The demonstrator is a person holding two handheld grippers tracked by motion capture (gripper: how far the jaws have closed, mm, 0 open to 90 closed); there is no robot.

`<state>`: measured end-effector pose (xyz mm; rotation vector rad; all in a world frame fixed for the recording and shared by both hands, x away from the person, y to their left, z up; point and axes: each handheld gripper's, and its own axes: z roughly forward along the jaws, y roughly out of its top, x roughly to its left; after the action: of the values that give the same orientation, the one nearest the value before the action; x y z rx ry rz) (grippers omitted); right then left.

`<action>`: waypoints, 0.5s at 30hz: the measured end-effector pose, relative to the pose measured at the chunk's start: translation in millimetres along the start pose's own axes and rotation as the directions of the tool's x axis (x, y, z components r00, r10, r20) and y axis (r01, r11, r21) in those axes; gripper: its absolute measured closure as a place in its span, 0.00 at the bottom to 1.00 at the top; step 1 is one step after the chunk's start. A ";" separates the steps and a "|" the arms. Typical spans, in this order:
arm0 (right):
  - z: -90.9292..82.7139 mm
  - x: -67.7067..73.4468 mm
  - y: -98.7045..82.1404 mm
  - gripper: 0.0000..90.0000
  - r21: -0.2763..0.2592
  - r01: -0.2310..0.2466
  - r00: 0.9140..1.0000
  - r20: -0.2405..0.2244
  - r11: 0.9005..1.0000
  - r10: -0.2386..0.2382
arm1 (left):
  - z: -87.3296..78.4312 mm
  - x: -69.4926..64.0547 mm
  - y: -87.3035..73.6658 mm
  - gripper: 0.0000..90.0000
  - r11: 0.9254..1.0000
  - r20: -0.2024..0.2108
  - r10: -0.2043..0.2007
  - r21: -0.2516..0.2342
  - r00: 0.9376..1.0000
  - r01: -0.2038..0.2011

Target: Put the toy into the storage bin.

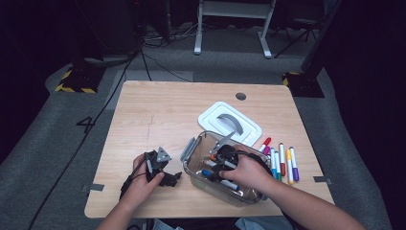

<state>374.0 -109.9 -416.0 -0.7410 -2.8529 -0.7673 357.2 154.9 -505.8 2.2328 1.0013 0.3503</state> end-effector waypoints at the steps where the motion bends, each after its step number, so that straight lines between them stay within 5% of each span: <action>1: -3.9 -0.5 0.1 0.64 -0.018 -0.005 1.000 0.004 1.000 0.006 | 0.0 0.0 0.0 0.00 1.000 0.000 0.000 0.000 1.000 0.000; 10: -52.2 -14.7 -9.2 0.64 -0.143 -0.044 0.996 0.070 0.989 0.054 | -0.1 0.3 0.1 0.00 1.000 -0.001 0.004 0.001 1.000 -0.004; 15: -83.3 -28.0 -21.2 0.65 -0.215 -0.080 0.987 0.120 0.973 0.107 | -0.1 0.3 0.1 0.00 1.000 -0.001 0.004 0.001 1.000 -0.004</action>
<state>385.7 -179.1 -359.0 -0.9802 -2.8535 -1.0551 357.4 155.1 -505.7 2.2360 0.9978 0.3533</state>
